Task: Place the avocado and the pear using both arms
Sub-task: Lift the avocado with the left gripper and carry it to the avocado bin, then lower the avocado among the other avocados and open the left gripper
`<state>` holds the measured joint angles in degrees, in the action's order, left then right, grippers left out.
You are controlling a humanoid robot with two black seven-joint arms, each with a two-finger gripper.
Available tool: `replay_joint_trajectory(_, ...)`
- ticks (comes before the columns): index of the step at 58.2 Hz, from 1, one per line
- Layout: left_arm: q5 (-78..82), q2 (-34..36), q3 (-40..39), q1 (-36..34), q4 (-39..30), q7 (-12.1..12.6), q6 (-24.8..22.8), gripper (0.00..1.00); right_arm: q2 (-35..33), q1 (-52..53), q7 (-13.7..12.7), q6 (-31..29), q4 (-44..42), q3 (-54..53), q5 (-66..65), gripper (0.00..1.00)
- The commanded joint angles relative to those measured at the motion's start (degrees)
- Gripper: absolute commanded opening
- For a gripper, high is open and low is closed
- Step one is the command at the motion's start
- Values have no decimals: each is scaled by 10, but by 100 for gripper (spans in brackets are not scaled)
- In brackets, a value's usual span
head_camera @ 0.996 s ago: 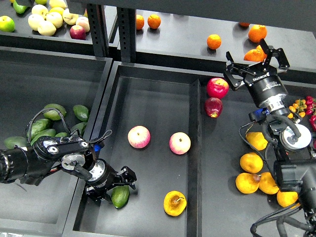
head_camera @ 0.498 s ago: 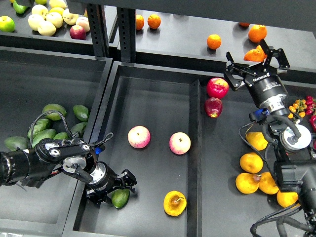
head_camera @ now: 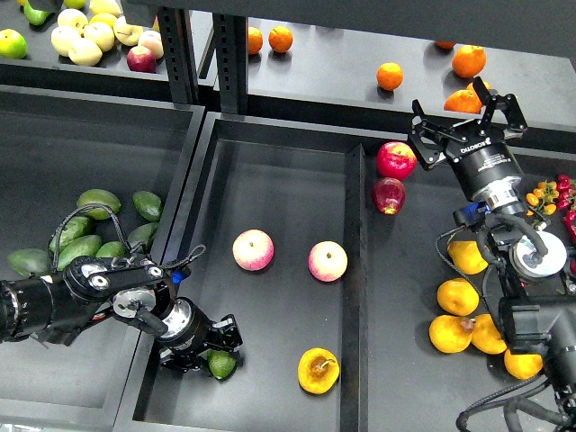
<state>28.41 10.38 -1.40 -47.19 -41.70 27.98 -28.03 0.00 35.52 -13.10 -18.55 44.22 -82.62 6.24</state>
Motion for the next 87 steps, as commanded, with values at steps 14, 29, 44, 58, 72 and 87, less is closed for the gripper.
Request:
replay_joint_trajectory(14,-12,45,-1,-87,-8,0,0,49,0,-5,-2,0,2,0,0,99)
replay_joint_trajectory(29,-50,159,6,-157,-9,0,0,49,0,-10,-3,0,2,0,0,99)
replay_joint_trajectory(44,-49,232,25,-142,-9,0,0,50,0,-10,-4,0,2,1,0,99)
replay_joint_trajectory(58,-48,242,28,-98,-2,0,0,52,0,-10,-5,0,3,1,0,99)
replay_joint_trajectory(72,-47,245,25,-56,38,0,0,53,0,-11,-5,0,3,1,0,99)
replay_joint_trajectory(87,-47,212,17,-29,93,0,0,55,0,-11,-5,-1,4,1,0,99)
